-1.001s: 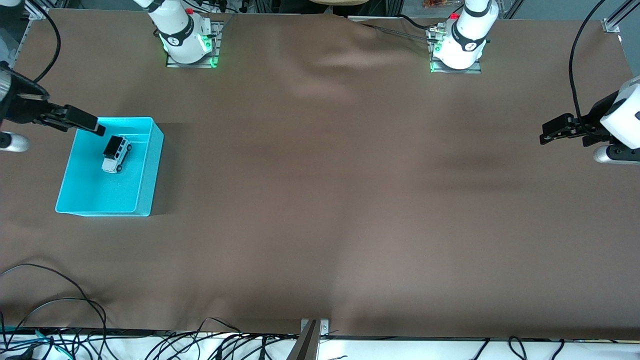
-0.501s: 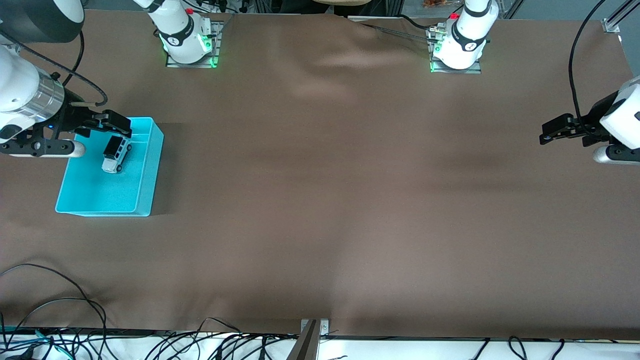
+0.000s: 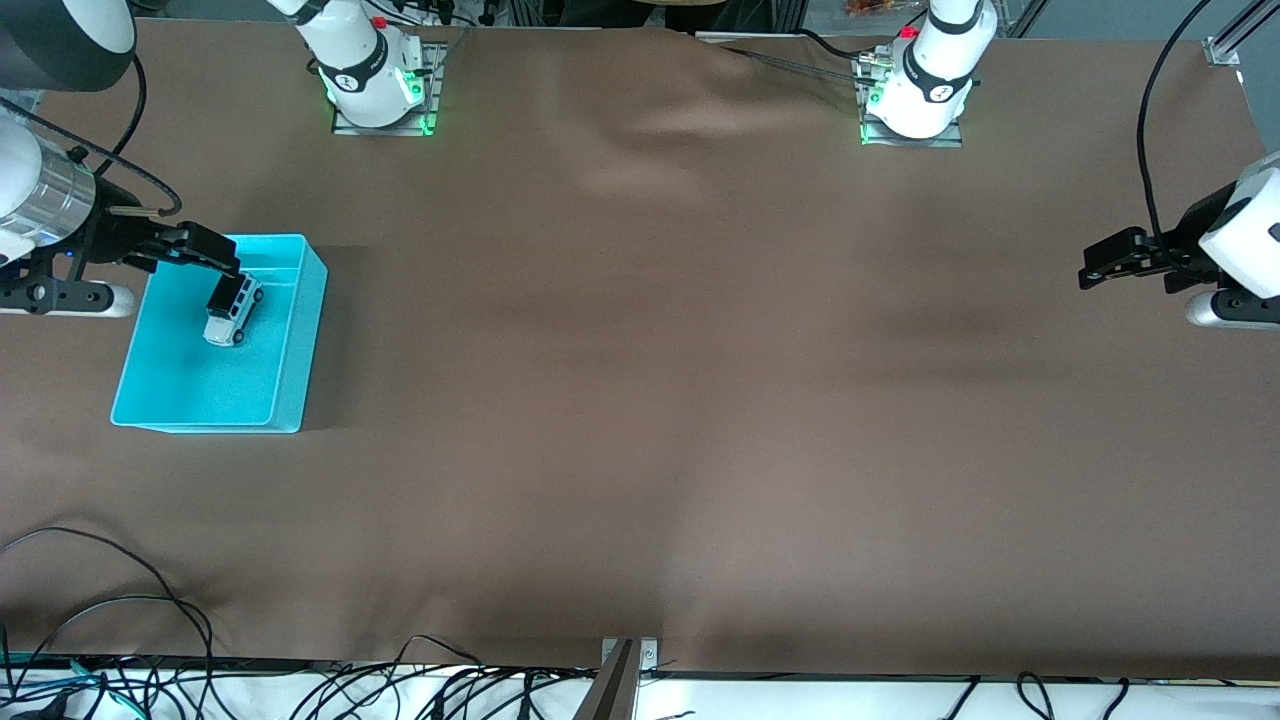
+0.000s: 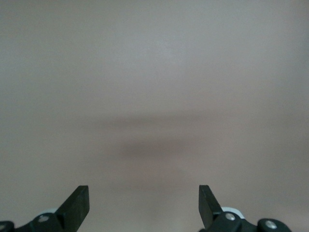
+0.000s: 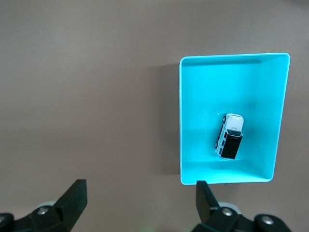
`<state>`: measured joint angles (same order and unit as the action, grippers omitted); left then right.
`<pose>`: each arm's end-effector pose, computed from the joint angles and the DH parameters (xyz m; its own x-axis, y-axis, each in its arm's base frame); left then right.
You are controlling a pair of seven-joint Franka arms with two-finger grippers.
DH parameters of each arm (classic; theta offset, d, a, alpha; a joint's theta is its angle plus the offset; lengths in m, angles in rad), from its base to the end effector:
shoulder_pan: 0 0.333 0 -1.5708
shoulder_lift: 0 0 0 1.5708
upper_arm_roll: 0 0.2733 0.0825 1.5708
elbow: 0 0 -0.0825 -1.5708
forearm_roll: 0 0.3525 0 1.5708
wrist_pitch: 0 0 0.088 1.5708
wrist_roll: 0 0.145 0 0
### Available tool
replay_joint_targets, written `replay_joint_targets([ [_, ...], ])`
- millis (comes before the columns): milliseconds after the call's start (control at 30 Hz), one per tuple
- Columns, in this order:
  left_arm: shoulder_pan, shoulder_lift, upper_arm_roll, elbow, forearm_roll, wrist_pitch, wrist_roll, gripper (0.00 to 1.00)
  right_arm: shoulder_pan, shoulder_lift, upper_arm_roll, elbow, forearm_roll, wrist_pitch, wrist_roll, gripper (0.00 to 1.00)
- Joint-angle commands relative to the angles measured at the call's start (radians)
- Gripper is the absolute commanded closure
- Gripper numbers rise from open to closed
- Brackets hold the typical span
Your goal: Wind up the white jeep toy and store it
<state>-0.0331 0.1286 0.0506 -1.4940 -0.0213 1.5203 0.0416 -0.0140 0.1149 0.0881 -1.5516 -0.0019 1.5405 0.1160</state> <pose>0.5459 0.0050 0.5045 0.9945 -0.0250 -0.1013 -0.0232 -0.9996 0.0190 0.5397 0.0379 0.4888 0.9912 -0.0418 -0.1253 -0.0414 -0.9991 0.0063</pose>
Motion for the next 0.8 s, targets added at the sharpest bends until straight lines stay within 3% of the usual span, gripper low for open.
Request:
replay_joint_targets([
  [0,-0.001,0.003,0.002,0.011,-0.012,-0.009,0.018,0.00,-0.006,0.012,0.005,0.034,-0.004,-0.034,-0.006,0.00],
  [768,-0.002,0.003,0.002,0.011,-0.012,-0.011,0.020,0.00,-0.006,0.003,-0.025,0.038,0.031,0.003,0.004,0.00],
])
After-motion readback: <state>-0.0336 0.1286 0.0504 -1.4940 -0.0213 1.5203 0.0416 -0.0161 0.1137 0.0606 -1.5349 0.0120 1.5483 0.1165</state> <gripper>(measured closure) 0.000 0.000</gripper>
